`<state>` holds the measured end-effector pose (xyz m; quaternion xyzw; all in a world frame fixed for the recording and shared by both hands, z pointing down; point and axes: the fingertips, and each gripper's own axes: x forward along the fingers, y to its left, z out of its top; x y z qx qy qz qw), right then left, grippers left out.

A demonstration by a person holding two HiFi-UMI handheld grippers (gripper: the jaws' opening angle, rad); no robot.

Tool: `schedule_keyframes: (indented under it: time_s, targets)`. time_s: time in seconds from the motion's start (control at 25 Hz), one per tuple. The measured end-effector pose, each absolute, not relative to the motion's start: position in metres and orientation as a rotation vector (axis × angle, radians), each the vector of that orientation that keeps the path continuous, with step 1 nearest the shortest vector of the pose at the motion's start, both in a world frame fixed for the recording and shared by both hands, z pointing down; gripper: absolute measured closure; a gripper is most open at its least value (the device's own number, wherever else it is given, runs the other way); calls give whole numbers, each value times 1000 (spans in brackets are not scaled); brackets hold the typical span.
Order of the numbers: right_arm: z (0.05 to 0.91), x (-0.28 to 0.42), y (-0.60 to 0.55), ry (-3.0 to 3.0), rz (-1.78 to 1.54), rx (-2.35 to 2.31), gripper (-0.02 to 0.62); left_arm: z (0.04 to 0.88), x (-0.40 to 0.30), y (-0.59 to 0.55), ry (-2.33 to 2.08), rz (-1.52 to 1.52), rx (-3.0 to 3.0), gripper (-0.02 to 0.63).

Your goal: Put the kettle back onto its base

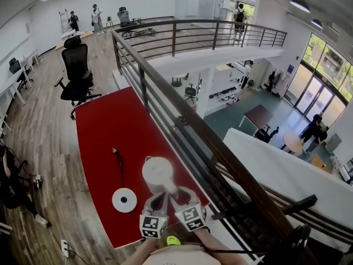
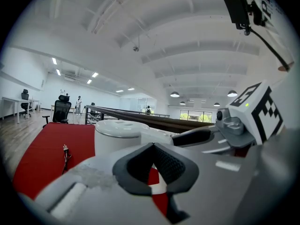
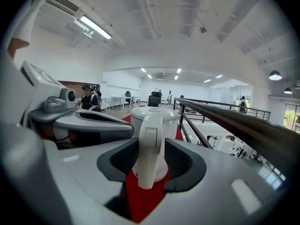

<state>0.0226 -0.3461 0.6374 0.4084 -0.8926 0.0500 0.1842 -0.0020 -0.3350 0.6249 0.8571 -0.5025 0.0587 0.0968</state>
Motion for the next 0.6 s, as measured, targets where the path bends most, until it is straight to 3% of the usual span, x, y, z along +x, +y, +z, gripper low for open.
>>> schedule_keyframes:
  time_s: [0.6]
  targets:
    - [653, 6, -357, -2548, 239, 1097, 456, 636, -12, -336, -1471, 221, 2480, 615]
